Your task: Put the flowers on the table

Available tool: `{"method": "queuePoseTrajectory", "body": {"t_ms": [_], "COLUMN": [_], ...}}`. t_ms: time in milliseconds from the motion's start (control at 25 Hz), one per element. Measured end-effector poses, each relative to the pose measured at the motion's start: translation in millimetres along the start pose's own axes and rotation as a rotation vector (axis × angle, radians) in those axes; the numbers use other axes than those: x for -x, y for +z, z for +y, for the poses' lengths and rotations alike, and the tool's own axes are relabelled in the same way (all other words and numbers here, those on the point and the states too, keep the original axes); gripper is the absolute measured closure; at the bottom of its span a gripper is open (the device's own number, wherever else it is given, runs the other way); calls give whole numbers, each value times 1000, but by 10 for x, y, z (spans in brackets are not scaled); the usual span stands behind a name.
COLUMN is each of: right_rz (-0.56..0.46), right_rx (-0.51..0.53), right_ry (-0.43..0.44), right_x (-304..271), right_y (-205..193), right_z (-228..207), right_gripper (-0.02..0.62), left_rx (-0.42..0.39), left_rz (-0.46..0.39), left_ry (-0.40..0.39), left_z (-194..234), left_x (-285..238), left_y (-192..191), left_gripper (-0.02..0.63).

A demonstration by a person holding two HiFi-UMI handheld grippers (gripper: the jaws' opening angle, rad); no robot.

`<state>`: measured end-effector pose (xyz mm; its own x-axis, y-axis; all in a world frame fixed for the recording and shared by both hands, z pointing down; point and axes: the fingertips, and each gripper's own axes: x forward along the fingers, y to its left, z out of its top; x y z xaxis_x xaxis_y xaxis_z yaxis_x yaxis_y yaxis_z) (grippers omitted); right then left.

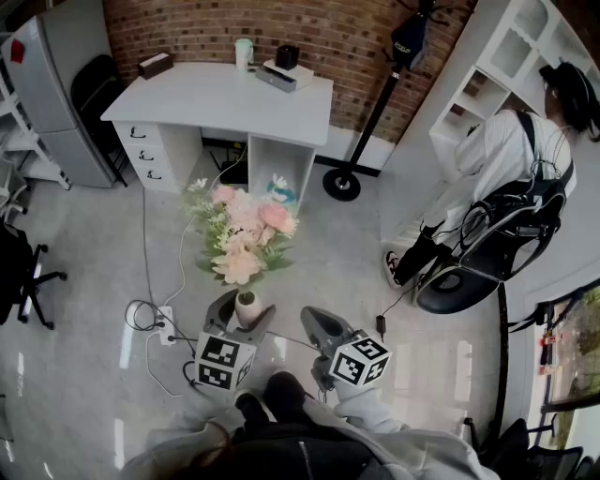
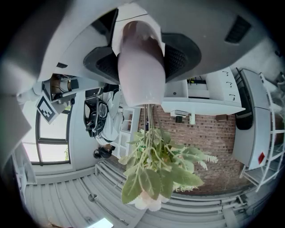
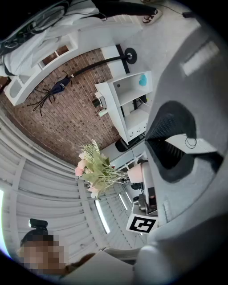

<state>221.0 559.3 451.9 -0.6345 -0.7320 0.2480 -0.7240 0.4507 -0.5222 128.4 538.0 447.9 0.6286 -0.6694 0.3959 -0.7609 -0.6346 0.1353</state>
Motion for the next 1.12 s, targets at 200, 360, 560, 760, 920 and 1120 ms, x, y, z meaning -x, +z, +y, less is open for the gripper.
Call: {"method": "queuePoseTrajectory", "body": {"t_ms": [200,360,560,760,920,1120], "right_rz": [26,3,-68,-66,-45,-15], "right_rx": [-12,6,13,24,34,19], "right_ry": [-6,-7,-52,-46,-57,-58], "right_x": [138,197,281,366,321,274], "right_y": [-212,-117,86,3,12,103], "right_z": [9,-62,-225,-378,-355,-529], "right_gripper": [595,595,595,595,595,595], "left_rx": [-14,-14,7,27,50,65], "left_rz": [-48,-42,-47,-68,-52,-24], "left_ry": [43,63,67,90,82,78], "left_z": [-112,-164,-216,-312,-308,-322], "left_x": [116,22,-155,-330,-348,-583], "left_y": [-46,-71,-26,-109,-129,-86], "left_gripper": [327,327,327,327,326,327]}}
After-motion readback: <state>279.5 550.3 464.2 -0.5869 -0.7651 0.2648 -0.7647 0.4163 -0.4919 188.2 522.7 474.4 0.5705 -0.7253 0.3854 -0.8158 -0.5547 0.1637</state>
